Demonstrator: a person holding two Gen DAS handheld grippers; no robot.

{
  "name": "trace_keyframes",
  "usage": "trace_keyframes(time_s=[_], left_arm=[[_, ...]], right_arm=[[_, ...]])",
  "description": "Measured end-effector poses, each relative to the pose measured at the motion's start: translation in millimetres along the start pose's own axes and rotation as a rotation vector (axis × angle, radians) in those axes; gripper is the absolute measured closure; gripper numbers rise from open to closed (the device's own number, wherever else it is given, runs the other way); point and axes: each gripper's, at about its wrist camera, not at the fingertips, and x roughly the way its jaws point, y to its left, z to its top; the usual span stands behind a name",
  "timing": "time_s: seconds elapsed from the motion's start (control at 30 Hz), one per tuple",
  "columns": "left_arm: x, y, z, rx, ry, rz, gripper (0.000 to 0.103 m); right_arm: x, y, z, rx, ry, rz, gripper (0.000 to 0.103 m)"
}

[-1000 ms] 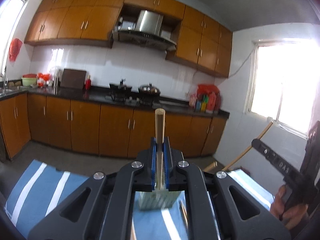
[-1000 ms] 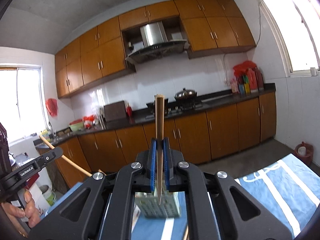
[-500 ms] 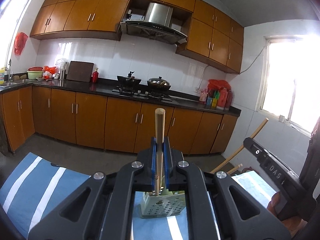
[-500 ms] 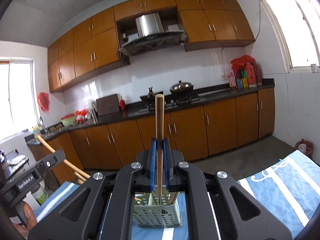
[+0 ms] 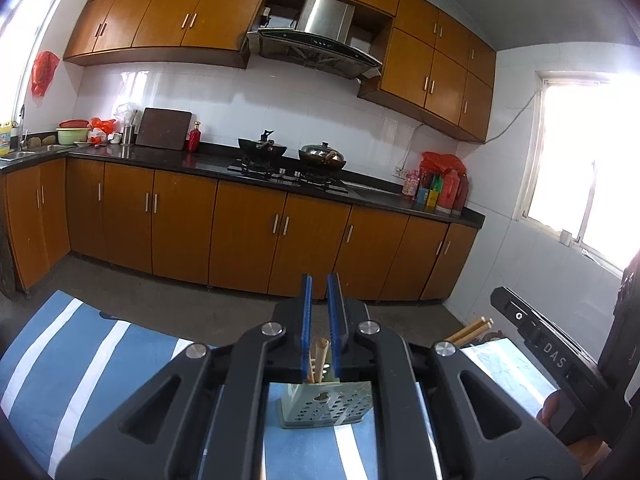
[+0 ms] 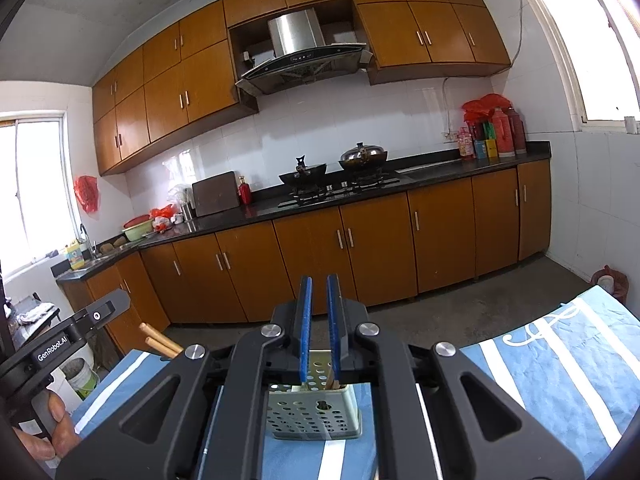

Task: Organize utensils
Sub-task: 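Lower the right tool's chopstick into the holder while the left tool inserts its chopstick, then close the right tool on a chopstick while the left tool grasps another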

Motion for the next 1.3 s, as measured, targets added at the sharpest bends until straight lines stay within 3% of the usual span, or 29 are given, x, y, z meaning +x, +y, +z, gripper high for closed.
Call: trace_keyframes(time_s=[0.2, 0.33, 0.53, 0.63, 0.73, 0.97, 1.03, 1.07, 1.13, 1.3], left_arm=[[-34.1, 9.0, -3.3, -0.004, -0.016, 0.011, 0.082], [-50.7, 27.3, -28.3, 0.013, 0.041, 0.045, 0.081], [-35.2, 71.2, -101.9, 0.019, 0.276, 0.124, 0.080], [-24.6, 92.6, -137.0, -0.018, 0.387, 0.142, 0.080], [-19.1, 102.6, -159.9, -0.039, 0.450, 0.140, 0.080], [-11.7, 101.2, -174.8, -0.031, 0.499, 0.114, 0.080], [-9.4, 96.5, -176.8, -0.027, 0.508, 0.107, 0.080], [-8.2, 95.2, -177.8, -0.024, 0.513, 0.104, 0.080], [-4.6, 92.0, -181.7, -0.019, 0.525, 0.097, 0.080], [5.1, 84.8, -190.0, -0.013, 0.554, 0.082, 0.080]], right_arm=[[-33.2, -15.2, -5.4, -0.003, -0.001, -0.033, 0.094], [-41.8, -34.8, -30.3, 0.005, 0.083, -0.092, 0.094], [-16.2, -68.7, -121.3, 0.069, 0.416, -0.122, 0.094], [-6.7, -71.1, -159.9, 0.111, 0.533, -0.099, 0.094], [3.3, -62.7, -187.6, 0.119, 0.618, -0.080, 0.094], [17.2, -43.1, -202.3, 0.060, 0.663, -0.080, 0.094], [20.0, -41.7, -203.5, 0.046, 0.670, -0.089, 0.088], [20.8, -40.7, -204.1, 0.036, 0.670, -0.098, 0.079], [16.7, -41.2, -205.3, 0.021, 0.662, -0.106, 0.077], [17.4, -40.6, -207.7, -0.044, 0.655, -0.144, 0.095]])
